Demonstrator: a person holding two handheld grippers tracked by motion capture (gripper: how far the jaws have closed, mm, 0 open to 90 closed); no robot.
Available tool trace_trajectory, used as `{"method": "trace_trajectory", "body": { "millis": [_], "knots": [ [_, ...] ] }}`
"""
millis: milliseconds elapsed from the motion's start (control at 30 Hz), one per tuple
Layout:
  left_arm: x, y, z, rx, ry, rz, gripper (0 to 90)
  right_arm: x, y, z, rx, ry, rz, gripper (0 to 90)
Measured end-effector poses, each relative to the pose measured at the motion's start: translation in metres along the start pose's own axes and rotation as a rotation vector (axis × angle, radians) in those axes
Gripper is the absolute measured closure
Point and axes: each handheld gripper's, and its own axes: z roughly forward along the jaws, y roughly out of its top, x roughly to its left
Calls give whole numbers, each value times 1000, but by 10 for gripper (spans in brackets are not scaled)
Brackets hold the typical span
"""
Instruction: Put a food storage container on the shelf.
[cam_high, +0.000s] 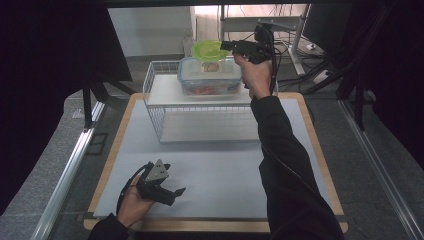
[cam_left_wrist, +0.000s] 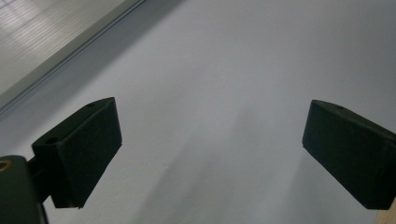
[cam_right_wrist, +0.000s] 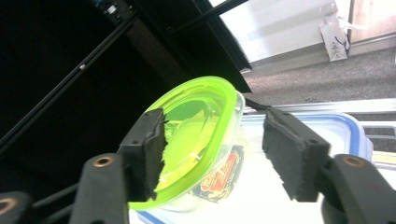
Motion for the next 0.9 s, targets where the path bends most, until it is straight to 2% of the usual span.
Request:
{"method": "trace_trajectory", "body": {
  "millis": [200, 300, 500, 633, 900],
  "knots": [
    [0, 0, 1, 3, 2, 5, 44, 1, -1, -3, 41, 41, -61, 243],
    [0, 0, 1, 3, 1, 3, 44, 0, -3, -6, 41, 51, -97, 191],
    [-1, 0, 1, 3, 1, 4, 44, 0, -9, -12, 61, 32, -171, 143],
    [-1, 0, 1, 5, 1, 3, 43, -2, -14, -17, 56, 39, -203, 127],
    [-1, 0, 2, 0, -4, -5, 41, -6, -27, -32, 53, 25, -272, 108]
  ]
}}
